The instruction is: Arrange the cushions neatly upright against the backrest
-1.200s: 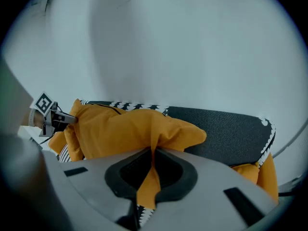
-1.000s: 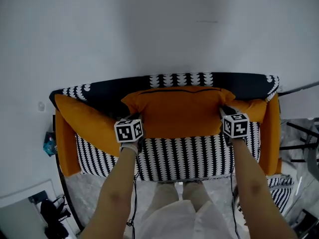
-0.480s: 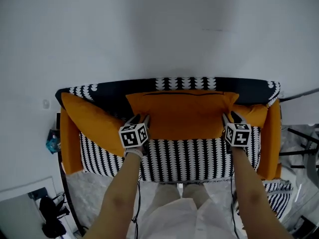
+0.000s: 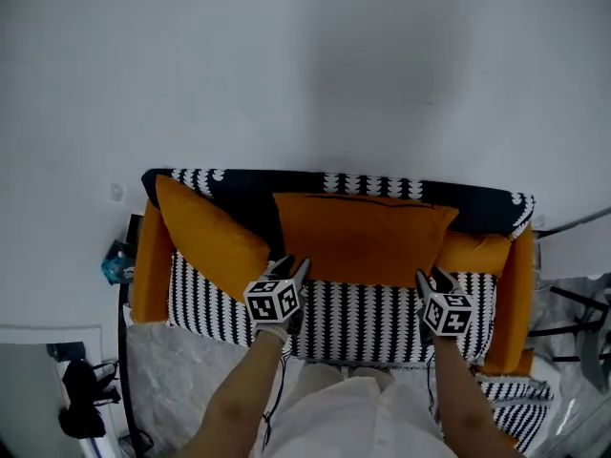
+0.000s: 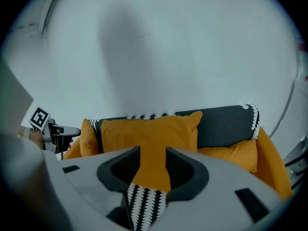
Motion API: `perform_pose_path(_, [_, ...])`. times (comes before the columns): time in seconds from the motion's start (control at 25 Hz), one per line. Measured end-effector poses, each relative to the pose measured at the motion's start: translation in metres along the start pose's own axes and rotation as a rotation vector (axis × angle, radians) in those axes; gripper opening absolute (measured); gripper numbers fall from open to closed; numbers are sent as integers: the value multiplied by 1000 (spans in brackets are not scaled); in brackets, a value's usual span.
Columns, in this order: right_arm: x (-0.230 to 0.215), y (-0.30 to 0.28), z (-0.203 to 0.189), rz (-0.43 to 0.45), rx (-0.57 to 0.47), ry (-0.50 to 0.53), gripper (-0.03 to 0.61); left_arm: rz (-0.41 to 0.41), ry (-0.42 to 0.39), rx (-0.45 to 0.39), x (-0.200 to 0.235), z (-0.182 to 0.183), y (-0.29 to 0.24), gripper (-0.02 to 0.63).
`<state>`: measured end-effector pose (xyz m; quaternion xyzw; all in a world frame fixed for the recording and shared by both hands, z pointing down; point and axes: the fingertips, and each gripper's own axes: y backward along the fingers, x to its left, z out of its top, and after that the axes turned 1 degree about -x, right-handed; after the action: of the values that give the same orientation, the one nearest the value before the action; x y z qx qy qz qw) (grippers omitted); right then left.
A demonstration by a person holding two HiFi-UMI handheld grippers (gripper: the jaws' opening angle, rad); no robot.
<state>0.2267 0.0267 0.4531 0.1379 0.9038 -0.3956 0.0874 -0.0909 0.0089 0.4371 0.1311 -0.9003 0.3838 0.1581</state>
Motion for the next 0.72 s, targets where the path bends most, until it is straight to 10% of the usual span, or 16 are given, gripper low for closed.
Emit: perform_pose_path(0.72, [116, 80, -42, 386, 43, 187, 20, -3, 133, -290, -31, -43, 189, 69])
